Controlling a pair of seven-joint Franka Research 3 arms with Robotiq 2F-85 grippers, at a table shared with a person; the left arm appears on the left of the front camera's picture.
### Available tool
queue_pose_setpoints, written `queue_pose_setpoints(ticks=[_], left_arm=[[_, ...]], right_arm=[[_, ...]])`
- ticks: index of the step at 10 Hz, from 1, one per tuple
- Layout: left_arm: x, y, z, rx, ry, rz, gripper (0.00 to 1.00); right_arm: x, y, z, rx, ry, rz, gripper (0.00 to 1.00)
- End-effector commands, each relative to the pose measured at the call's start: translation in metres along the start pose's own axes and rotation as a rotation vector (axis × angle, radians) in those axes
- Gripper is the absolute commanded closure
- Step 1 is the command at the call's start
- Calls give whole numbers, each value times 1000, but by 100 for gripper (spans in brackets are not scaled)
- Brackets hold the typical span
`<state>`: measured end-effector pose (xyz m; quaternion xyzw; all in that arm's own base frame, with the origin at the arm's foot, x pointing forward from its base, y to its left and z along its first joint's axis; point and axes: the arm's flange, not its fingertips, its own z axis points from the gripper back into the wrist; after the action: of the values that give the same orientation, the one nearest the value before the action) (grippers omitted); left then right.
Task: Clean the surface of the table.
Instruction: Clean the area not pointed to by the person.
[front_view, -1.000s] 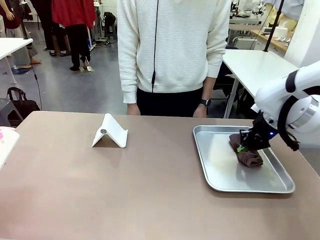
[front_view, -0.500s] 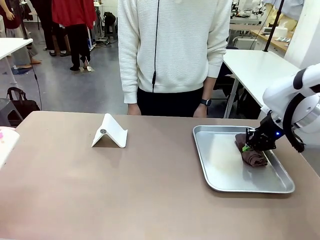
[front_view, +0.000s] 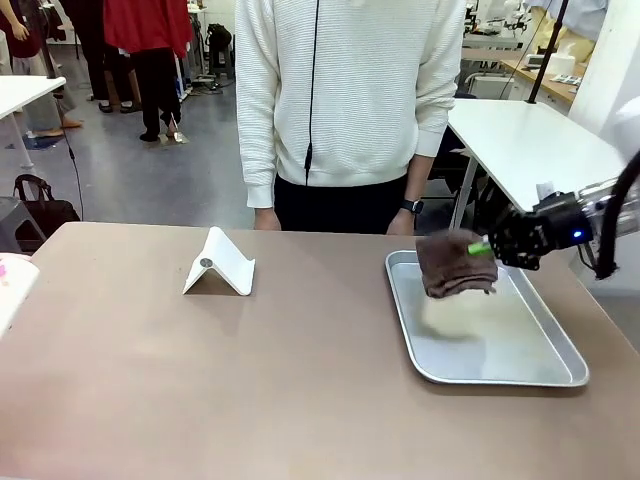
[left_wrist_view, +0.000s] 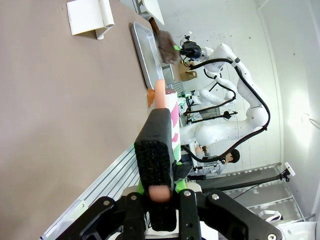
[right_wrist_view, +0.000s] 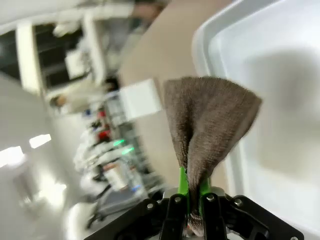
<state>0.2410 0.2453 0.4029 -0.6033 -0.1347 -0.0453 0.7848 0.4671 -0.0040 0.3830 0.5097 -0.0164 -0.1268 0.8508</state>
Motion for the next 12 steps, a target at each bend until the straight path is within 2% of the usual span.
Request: queue_pose_setpoints(ticks=[1, 3, 4, 5, 7, 9, 10, 12], left_arm=[[-2, -3, -1, 0, 2, -6, 78], [-2, -3, -1, 0, 2, -6, 78], [-2, -3, -1, 0, 2, -6, 78], [-2, -3, -1, 0, 2, -6, 78], [-2, -3, -1, 0, 2, -6, 78], [-2, -3, -1, 0, 2, -6, 78], [-2, -3, -1, 0, 2, -6, 78], [-2, -3, -1, 0, 2, -6, 78]], right_arm=[[-4, -11, 23, 319, 165, -97, 92], [-22, -6, 49, 453, 338, -133, 92], [-35, -6, 70, 500, 365, -108, 92], [-45, -10, 96, 452, 241, -91, 92], [-64, -24, 140, 482, 165, -5, 92], [-71, -47, 163, 503, 96, 42, 92], [-59, -29, 150, 485, 161, -38, 92], [-59, -29, 150, 485, 161, -38, 92]])
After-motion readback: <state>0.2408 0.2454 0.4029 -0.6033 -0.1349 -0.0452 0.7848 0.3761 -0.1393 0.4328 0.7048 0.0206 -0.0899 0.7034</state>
